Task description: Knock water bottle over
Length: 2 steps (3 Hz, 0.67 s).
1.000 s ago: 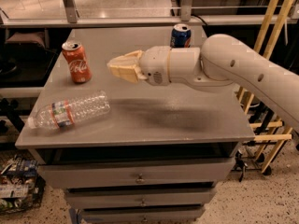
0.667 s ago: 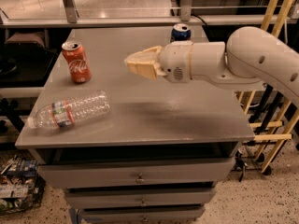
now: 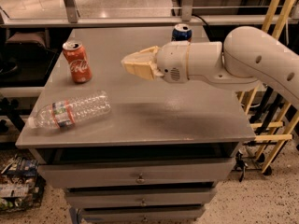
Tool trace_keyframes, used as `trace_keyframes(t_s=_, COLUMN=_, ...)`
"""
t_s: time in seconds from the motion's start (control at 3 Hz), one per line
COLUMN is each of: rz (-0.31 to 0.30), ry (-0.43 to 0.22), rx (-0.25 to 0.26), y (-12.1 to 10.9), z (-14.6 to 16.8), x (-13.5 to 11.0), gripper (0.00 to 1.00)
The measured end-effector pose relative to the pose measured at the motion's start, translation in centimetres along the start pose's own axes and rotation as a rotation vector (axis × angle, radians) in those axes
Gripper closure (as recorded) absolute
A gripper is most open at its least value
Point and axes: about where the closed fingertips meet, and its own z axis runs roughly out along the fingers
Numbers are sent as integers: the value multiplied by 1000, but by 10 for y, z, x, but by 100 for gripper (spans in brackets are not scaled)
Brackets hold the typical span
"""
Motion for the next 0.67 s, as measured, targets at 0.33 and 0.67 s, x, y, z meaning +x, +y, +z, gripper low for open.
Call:
trace_keyframes(t_s=0.33, rz=-2, ry=0, rx=-4, y=2, z=2, x=-1, gripper=13)
trace_keyframes(t_s=0.67, rz=-4, ry=0, rx=-7, y=3, z=3, x=-3, gripper=0)
